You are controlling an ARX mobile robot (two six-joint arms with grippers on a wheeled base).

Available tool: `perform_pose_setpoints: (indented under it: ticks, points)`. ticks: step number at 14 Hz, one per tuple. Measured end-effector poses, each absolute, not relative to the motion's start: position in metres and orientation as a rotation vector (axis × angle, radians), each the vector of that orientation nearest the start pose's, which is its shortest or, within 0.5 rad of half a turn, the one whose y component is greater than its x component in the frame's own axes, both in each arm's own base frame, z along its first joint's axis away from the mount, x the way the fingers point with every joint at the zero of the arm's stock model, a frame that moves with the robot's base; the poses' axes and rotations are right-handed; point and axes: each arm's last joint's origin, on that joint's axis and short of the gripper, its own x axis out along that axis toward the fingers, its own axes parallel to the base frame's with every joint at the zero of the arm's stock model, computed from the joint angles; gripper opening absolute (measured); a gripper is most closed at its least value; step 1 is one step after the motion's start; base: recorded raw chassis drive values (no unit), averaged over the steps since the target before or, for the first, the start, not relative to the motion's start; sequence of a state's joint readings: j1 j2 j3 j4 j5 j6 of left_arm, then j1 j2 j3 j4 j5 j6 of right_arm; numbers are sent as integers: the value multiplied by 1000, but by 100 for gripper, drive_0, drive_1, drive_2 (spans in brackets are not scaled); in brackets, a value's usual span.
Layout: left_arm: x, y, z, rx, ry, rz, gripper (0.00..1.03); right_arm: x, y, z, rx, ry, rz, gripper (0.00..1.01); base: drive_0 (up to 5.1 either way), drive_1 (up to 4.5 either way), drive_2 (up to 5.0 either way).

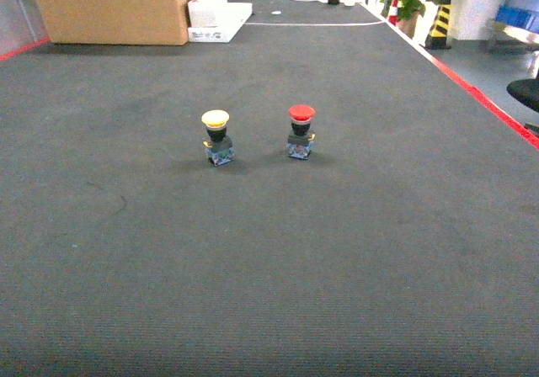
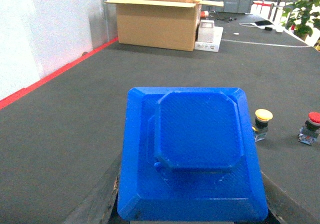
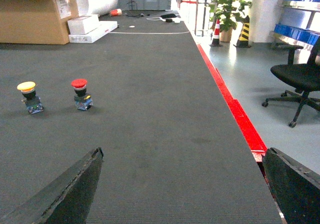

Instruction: Pick blue part to blue bin on bottom shelf

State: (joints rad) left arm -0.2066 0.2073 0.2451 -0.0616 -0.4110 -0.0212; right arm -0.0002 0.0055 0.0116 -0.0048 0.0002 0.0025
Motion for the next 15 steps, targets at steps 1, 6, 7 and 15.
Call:
perform_pose_setpoints:
  ticks: [1,6,7,15]
  points:
    - [99,-9,225,-14,21,205,43,97,0,167,2,-1,0,98,0,0,0]
    - [99,-9,225,-13,22,204,43,97,0,167,2,-2,0,98,5,-350,360]
    - [99,-9,225,-14,20,204,43,97,0,167,2,-1,0,98,8,-157,174]
    - [98,-9,225,-16,15,208,43,97,0,167,2,-1,0,98,-46,-66,-25]
